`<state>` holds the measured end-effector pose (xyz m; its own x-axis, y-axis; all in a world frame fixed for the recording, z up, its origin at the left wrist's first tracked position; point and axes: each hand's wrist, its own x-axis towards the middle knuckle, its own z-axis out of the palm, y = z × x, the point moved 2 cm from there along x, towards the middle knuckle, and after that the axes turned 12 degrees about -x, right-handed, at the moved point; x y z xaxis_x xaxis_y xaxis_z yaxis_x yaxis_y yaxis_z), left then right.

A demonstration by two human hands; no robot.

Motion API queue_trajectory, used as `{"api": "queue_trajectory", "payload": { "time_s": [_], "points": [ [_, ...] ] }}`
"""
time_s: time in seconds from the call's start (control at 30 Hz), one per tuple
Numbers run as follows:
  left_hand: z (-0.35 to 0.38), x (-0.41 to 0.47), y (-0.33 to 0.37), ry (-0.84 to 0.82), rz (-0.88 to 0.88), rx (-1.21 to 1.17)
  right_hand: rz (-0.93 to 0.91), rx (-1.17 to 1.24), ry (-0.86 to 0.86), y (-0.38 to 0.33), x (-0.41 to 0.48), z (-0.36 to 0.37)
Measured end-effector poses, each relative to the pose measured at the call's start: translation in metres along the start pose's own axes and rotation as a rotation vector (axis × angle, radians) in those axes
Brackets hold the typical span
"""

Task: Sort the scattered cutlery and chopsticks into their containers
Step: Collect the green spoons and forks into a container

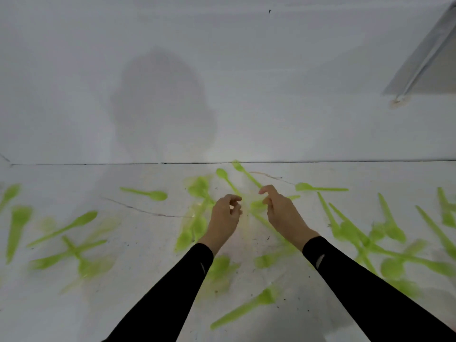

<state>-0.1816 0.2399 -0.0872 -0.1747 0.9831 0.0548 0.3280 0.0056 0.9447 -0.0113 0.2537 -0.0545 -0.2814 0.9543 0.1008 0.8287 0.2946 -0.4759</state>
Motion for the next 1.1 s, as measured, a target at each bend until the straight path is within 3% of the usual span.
{"api": "queue_trajectory", "payload": {
  "time_s": [0.2,0.3,0.37,0.53,0.63,0.77,0.9,1.1],
  "points": [
    [-0.075,0.014,0.008,0.321,0.238,0.109,-0.144,0.167,0.072,-0.054,0.02,-0.013],
    [-0.094,0.013,0.016,0.205,0.165,-0.033,-0.212,0.231,-0.024,-0.08,0.035,-0.011],
    [-0.092,0.008,0.024,0.085,0.11,-0.161,-0.158,0.317,-0.119,-0.09,0.042,-0.002],
    [-0.103,-0.002,0.012,0.169,0.037,-0.346,-0.05,0.289,-0.284,-0.102,0.058,0.03],
    [-0.118,-0.006,-0.018,0.214,0.013,-0.14,0.008,0.316,-0.298,-0.1,0.066,0.048],
    [-0.132,-0.016,-0.055,0.112,-0.085,0.216,-0.131,0.01,-0.289,-0.107,0.078,0.069],
    [-0.133,-0.023,-0.068,0.112,-0.163,0.284,-0.364,-0.277,-0.372,-0.12,0.078,0.094],
    [-0.141,-0.043,-0.038,0.266,0.021,0.129,-0.447,-0.41,-0.288,-0.113,0.067,0.103]
  ]
}}
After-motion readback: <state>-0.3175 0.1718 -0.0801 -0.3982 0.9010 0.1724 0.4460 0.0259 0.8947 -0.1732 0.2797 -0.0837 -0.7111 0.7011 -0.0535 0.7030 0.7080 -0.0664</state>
